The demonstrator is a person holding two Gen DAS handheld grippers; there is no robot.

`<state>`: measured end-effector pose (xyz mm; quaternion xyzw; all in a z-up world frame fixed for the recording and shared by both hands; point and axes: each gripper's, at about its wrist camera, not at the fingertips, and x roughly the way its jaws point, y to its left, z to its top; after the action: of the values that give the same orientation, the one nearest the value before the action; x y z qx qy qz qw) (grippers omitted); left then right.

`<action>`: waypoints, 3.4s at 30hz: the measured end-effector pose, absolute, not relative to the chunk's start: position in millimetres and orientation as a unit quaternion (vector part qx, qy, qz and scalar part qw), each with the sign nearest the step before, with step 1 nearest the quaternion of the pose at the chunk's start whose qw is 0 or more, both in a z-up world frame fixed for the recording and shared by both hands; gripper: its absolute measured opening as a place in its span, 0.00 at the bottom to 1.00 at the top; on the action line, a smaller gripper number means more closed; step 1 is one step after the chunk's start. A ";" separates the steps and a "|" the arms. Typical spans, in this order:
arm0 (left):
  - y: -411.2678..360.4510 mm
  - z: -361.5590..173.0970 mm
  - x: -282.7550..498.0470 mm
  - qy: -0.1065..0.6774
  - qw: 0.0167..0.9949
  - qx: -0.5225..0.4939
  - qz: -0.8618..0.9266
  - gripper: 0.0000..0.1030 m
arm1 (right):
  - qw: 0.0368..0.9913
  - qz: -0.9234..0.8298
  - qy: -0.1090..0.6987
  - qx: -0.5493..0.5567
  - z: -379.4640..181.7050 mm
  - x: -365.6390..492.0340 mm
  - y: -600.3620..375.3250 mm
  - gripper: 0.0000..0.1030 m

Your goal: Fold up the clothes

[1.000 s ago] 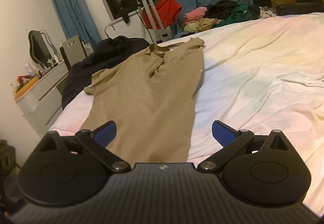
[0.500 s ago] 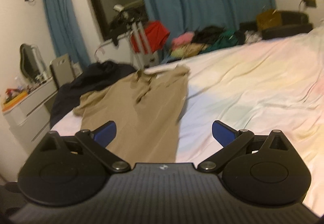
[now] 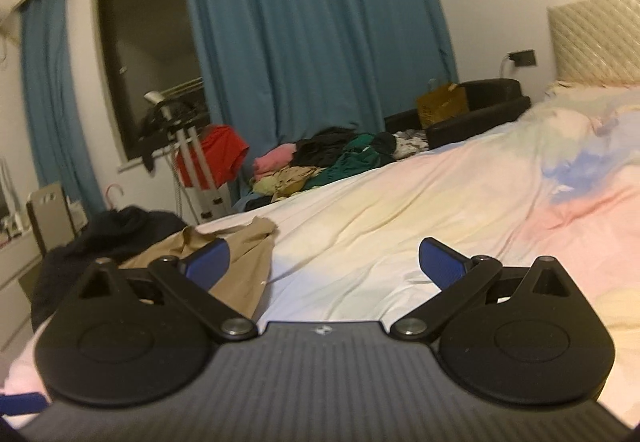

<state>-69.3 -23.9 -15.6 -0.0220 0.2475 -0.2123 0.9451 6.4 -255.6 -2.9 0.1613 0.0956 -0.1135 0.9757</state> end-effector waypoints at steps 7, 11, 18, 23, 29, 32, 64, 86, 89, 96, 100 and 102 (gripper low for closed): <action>-15.1 -8.9 -62.9 0.245 0.953 -0.022 -0.176 0.90 | 0.971 -0.123 0.082 0.190 -3.0 -0.9 -272.1 1.00; -16.9 14.4 -40.0 0.238 0.961 -0.020 -0.142 0.90 | 0.976 -0.079 0.084 0.183 -5.1 -1.1 -257.3 1.00; -14.0 61.4 23.9 0.213 0.975 -0.021 -0.063 1.00 | 0.983 0.015 0.087 0.159 -0.3 12.1 -228.5 1.00; 38.5 36.6 54.1 0.235 0.968 -0.080 -0.039 1.00 | 0.975 0.106 0.151 0.124 24.9 71.2 -208.3 1.00; 106.3 8.3 88.7 0.268 0.954 -0.136 0.004 0.99 | 0.952 0.216 0.214 0.017 25.0 188.3 -124.8 1.00; 147.8 1.1 100.5 0.265 0.950 -0.157 0.041 0.99 | 0.939 0.251 0.236 0.007 7.4 250.4 -73.0 0.95; 222.3 -47.4 120.2 0.227 0.906 -0.337 0.117 0.95 | 0.971 0.033 0.206 0.119 -25.6 407.9 -74.8 0.10; 161.3 -73.7 148.7 0.289 0.918 -0.264 0.057 0.95 | 0.955 0.122 0.270 -0.029 -80.4 387.7 -89.4 0.84; 160.9 -74.6 147.1 0.292 0.917 -0.265 0.053 0.95 | 0.952 0.097 0.286 -0.038 -86.8 401.0 -86.2 0.37; 151.8 -83.6 143.0 0.300 0.914 -0.272 0.027 0.95 | 0.971 0.014 0.230 0.064 -68.4 421.0 -135.5 0.08; 139.4 -87.5 146.6 0.296 0.924 -0.240 0.026 0.95 | 0.962 -0.060 0.250 0.098 -76.1 457.3 -164.8 0.10; 134.6 -90.7 149.3 0.297 0.927 -0.229 0.027 0.95 | 0.951 -0.071 0.279 0.114 -79.9 469.3 -172.5 0.11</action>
<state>149.3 134.6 -90.7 -0.2290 0.2973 0.0272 0.9265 469.3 -172.5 -79.9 0.1141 0.2790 -0.0713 0.9508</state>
